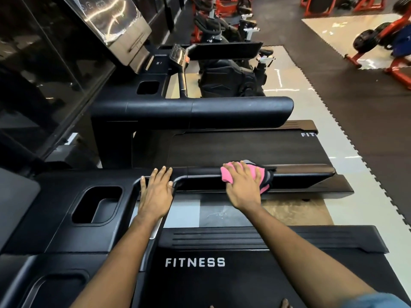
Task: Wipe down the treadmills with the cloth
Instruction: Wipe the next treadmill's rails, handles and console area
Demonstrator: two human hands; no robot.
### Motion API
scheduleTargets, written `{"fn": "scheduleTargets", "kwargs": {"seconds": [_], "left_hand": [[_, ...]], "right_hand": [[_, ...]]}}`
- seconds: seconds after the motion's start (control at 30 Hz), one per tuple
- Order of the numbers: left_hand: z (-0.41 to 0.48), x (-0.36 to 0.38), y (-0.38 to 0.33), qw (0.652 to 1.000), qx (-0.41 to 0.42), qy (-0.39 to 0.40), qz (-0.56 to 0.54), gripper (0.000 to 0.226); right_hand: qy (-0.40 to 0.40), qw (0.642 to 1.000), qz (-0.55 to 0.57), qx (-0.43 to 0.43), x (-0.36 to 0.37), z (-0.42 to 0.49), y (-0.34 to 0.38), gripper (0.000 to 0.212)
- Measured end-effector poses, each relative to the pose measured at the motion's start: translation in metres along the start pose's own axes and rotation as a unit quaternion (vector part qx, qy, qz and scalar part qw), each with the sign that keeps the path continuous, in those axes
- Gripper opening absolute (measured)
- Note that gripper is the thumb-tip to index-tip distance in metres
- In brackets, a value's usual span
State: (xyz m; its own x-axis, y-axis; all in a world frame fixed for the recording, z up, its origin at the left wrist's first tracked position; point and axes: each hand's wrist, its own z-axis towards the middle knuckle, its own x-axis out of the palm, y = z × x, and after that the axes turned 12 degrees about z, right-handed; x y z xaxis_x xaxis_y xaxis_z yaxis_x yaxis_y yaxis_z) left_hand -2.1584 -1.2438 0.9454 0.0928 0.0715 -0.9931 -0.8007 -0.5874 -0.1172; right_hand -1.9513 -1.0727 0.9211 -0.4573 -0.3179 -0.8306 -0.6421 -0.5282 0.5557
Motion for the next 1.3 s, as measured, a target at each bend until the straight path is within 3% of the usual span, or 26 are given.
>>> {"fn": "scheduleTargets", "kwargs": {"seconds": [0.17, 0.3, 0.4, 0.5, 0.6, 0.67, 0.77, 1.07, 1.3], "left_hand": [[0.004, -0.001, -0.004, 0.999, 0.012, -0.001, 0.037, 0.050], [0.006, -0.004, -0.029, 0.999, -0.005, 0.001, 0.053, 0.068], [0.011, -0.005, -0.065, 0.999, 0.029, -0.010, 0.016, 0.062], [0.022, -0.005, -0.111, 0.996, 0.081, -0.014, -0.042, 0.050], [0.036, -0.009, -0.168, 0.986, 0.126, -0.023, -0.105, 0.044], [0.048, -0.016, -0.211, 0.981, 0.149, -0.029, -0.120, 0.042], [0.064, -0.025, -0.281, 0.973, 0.171, -0.051, -0.143, 0.038], [0.103, -0.046, -0.440, 0.968, 0.144, -0.085, -0.186, 0.029], [0.164, -0.032, -0.498, 0.971, 0.109, -0.093, -0.194, 0.028]], "right_hand": [[-0.040, 0.997, -0.033, 0.059, -0.036, -0.008, -0.056, 0.063], [-0.051, 0.989, -0.029, 0.135, -0.071, -0.010, -0.096, 0.061], [-0.084, 0.971, 0.046, 0.220, -0.099, -0.013, -0.112, 0.051], [-0.134, 0.933, 0.206, 0.262, -0.139, -0.017, -0.124, 0.046], [-0.184, 0.874, 0.379, 0.244, -0.192, -0.026, -0.131, 0.027], [-0.197, 0.859, 0.413, 0.228, -0.222, -0.026, -0.146, 0.028], [-0.206, 0.850, 0.438, 0.207, -0.260, -0.020, -0.179, 0.039], [-0.184, 0.814, 0.527, 0.162, -0.347, 0.015, -0.250, 0.019], [-0.144, 0.829, 0.527, 0.121, -0.375, 0.078, -0.295, 0.018]]}}
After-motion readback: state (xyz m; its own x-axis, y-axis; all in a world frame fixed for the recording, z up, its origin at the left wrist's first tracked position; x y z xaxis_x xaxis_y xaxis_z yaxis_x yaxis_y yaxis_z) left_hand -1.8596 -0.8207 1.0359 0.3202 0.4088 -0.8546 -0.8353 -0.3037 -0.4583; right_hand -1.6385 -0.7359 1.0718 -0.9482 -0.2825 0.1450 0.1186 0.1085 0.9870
